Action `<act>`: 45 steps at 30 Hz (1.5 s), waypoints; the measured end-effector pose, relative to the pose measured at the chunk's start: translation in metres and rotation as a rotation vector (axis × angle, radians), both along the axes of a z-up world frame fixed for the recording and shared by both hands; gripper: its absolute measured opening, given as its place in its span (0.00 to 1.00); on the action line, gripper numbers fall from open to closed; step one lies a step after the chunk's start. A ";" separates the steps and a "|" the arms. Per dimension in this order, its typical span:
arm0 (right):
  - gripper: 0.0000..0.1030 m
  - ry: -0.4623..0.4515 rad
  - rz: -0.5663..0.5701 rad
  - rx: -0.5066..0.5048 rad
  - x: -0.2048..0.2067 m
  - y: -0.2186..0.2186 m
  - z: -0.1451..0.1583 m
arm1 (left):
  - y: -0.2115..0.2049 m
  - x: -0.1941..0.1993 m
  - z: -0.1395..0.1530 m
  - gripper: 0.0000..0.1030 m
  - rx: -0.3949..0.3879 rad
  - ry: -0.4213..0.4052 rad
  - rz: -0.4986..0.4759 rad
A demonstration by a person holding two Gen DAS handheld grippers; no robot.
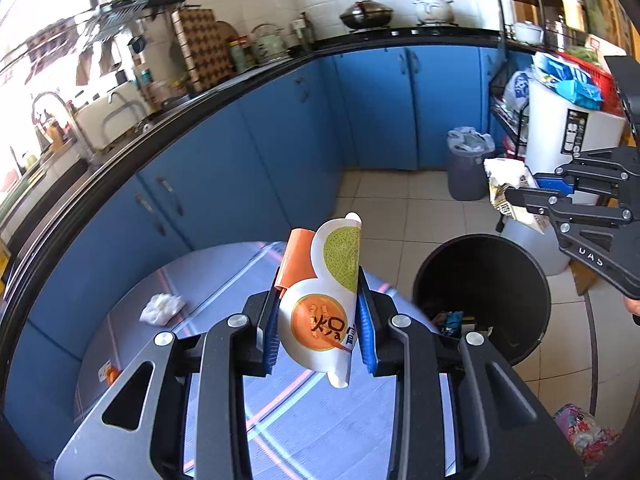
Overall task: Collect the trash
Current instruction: 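Carry both items over the bin and open the right tool to drop its item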
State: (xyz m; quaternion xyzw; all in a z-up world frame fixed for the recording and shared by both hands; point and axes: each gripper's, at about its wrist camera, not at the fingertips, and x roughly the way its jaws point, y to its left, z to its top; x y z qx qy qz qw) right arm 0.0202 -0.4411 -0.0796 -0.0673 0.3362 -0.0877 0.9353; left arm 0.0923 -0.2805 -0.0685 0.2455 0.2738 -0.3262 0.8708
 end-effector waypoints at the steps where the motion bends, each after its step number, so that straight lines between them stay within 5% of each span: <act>1: 0.09 0.002 0.002 -0.002 -0.001 -0.002 -0.001 | -0.005 -0.002 0.000 0.31 0.002 -0.001 -0.007; 18: 0.12 0.035 0.006 0.009 -0.012 -0.037 -0.024 | -0.064 -0.007 -0.015 0.32 0.044 0.021 -0.076; 21: 0.31 0.038 -0.018 0.008 -0.011 -0.044 -0.028 | -0.071 -0.008 -0.017 0.32 0.053 0.018 -0.087; 22: 0.56 0.030 -0.026 0.005 -0.012 -0.045 -0.028 | -0.073 -0.008 -0.017 0.32 0.054 0.019 -0.089; 24: 0.83 -0.020 -0.050 -0.017 -0.018 -0.046 -0.025 | -0.076 -0.009 -0.018 0.32 0.056 0.022 -0.094; 45: 0.83 -0.032 -0.107 -0.026 -0.032 -0.070 -0.031 | -0.119 -0.026 -0.011 0.37 0.046 -0.011 -0.158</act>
